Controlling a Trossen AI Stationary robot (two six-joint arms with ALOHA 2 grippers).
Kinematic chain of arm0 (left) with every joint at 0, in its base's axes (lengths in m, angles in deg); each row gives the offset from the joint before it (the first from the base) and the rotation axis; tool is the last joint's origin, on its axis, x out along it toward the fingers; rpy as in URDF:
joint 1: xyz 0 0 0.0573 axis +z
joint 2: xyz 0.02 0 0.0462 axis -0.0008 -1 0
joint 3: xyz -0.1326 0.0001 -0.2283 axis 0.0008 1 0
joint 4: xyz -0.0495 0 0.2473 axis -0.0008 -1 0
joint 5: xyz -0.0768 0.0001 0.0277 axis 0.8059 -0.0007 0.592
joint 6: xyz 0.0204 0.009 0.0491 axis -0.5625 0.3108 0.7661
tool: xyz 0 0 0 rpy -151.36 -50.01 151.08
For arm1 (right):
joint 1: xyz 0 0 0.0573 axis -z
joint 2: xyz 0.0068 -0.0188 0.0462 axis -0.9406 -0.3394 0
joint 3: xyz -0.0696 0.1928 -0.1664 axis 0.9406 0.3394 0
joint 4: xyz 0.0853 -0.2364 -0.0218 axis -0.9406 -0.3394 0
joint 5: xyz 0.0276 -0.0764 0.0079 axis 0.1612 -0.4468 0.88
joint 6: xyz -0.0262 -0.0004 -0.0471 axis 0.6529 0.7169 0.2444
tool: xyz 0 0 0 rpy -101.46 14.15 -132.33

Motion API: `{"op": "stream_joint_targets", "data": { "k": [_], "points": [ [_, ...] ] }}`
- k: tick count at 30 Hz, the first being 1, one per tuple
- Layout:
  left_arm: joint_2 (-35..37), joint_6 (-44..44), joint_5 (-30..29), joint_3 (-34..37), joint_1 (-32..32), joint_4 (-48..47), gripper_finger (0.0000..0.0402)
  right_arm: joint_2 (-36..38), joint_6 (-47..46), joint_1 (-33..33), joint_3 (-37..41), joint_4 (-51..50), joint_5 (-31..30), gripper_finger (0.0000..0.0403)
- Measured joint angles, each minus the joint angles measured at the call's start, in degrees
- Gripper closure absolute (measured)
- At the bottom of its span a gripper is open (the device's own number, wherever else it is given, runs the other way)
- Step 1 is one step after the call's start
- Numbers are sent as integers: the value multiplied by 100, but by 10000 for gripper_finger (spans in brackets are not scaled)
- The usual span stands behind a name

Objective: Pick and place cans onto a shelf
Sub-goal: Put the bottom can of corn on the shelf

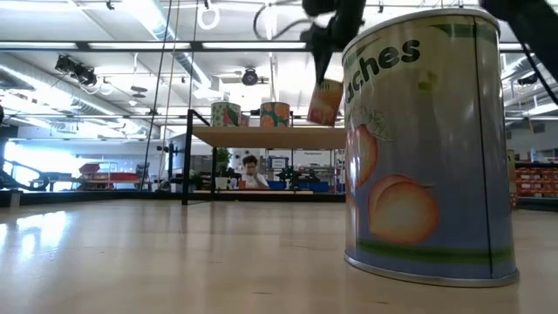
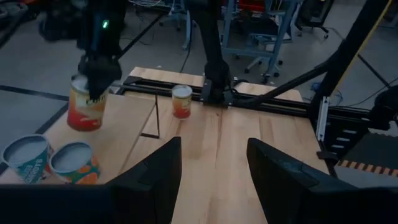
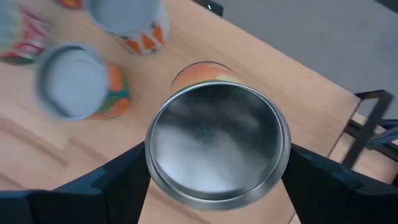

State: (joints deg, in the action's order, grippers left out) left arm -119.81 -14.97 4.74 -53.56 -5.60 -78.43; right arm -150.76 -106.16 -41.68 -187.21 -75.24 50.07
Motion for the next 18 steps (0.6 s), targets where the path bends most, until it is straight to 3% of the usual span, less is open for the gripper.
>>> {"op": "stream_joint_targets", "data": {
  "k": [10, 18],
  "points": [
    [13, -57, -94, 0, 0, 0, 214, -302, 420, 353, -5, 579, 25, 56],
    [13, -61, -105, 0, 2, 4, 214, -363, 630, 556, 108, 983, 397, 52]
  ]
}}
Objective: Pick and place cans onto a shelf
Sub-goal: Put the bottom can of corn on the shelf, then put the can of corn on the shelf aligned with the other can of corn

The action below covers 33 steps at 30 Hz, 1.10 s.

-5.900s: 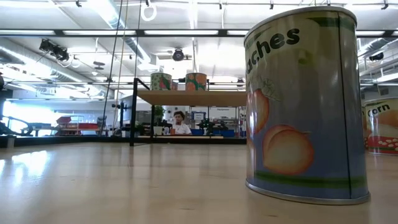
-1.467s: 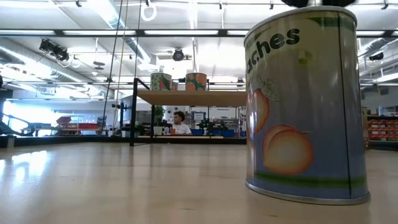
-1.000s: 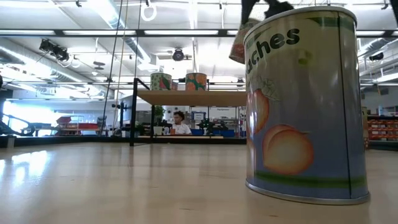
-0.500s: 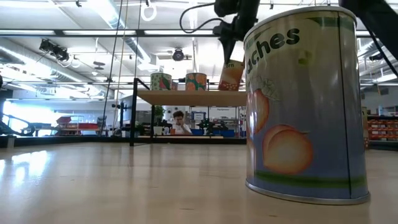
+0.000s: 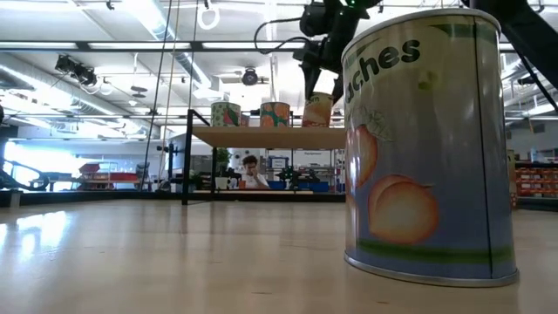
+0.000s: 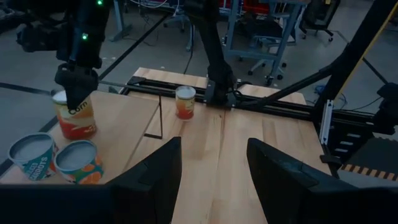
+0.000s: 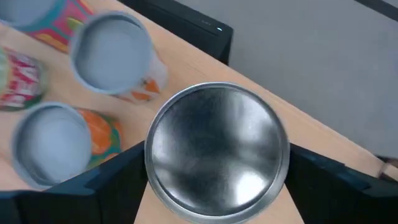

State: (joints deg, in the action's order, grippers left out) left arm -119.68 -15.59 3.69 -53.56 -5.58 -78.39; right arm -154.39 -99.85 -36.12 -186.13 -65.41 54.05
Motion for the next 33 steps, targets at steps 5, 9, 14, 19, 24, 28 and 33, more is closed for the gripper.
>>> {"op": "stream_joint_targets", "data": {
  "k": [5, 9, 14, 19, 24, 28, 33],
  "points": [
    [0, -15, 2, 0, -2, 0, 214, 2, 16, 23, 0, 377, 28, 46],
    [0, -99, 2, 0, 0, -2, 214, 2, 47, 35, 0, 452, -19, 45],
    [0, -157, 2, 0, -2, -1, 214, 154, 271, 18, 2, 655, -103, 47],
    [10, -157, 4, 0, -2, -2, 214, 899, 781, -140, 1, 341, -359, 50],
    [28, -157, 4, 0, -1, 1, 214, 1738, 1101, -520, -2, -518, -995, 50],
    [26, -155, 4, 0, -2, 4, 214, 2311, 835, -1014, -2, -1409, -1484, 51],
    [24, -151, 4, 0, -2, 4, 214, 3242, -8, -1776, 731, -1485, -1493, 50]
  ]
}}
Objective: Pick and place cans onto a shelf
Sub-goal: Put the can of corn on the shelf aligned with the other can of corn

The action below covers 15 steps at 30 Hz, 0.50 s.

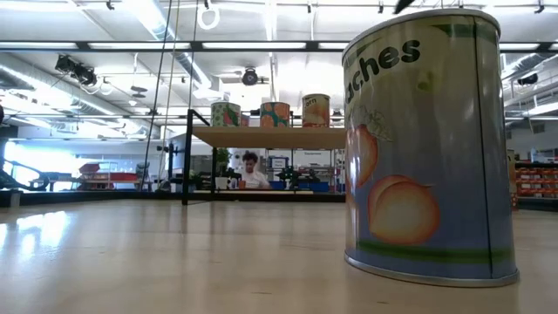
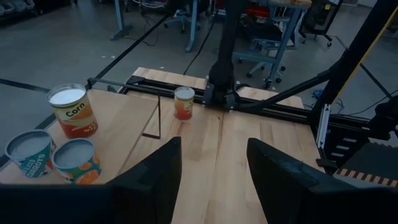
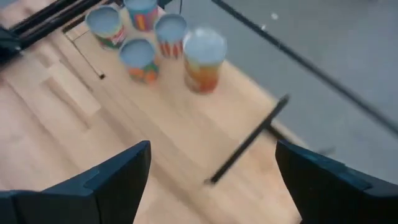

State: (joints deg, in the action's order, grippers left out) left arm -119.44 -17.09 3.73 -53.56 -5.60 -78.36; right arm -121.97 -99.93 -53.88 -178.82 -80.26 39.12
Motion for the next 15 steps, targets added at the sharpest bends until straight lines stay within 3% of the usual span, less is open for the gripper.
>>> {"op": "stream_joint_targets", "data": {
  "k": [5, 10, 15],
  "points": [
    [0, -2, 0, 0, 0, 1, 214, 1232, -1413, -321, 2065, 73, -257, 42],
    [0, -56, 2, 0, 0, -1, 214, 2350, -2468, -246, 4408, 145, -370, 33],
    [0, -123, 0, 0, 0, 1, 214, 2955, -2766, 80, 6080, 948, -403, 31]
  ]
}}
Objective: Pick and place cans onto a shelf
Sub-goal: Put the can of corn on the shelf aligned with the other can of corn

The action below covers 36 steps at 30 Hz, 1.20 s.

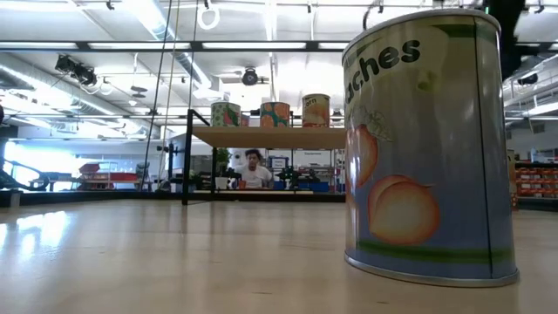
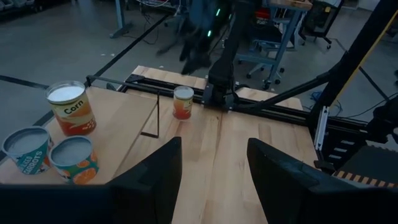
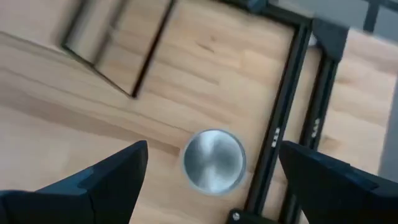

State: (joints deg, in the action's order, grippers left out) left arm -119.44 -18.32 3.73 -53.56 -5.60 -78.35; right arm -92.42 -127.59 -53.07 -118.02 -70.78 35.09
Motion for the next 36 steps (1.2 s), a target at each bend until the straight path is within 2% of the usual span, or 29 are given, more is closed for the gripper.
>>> {"op": "stream_joint_targets", "data": {
  "k": [5, 11, 17, 26, 29, 34, 36],
  "points": [
    [0, -2, -1, 0, 0, 4, 214, 26, 371, 640, 1222, 1174, 776, 23],
    [-2, -30, -90, 0, 0, 33, 214, -190, 608, 1397, 1872, 1867, 748, 9],
    [-2, -30, -99, 0, 0, 35, 214, -413, 852, 1679, 1951, 1994, 1025, 3],
    [-2, -22, -107, 0, 0, 35, 214, -696, 490, 1520, 1954, 1634, 1210, 11],
    [-2, 36, -107, 0, 0, 35, 214, -703, 361, 1457, 1954, 1633, 1211, 28],
    [-2, 44, -107, 0, 0, 36, 214, -694, 292, 1433, 1945, 1576, 1435, 80],
    [-2, 42, -107, 0, 0, 35, 214, -660, 287, 1378, 1924, 1450, 1516, 82]
  ]
}}
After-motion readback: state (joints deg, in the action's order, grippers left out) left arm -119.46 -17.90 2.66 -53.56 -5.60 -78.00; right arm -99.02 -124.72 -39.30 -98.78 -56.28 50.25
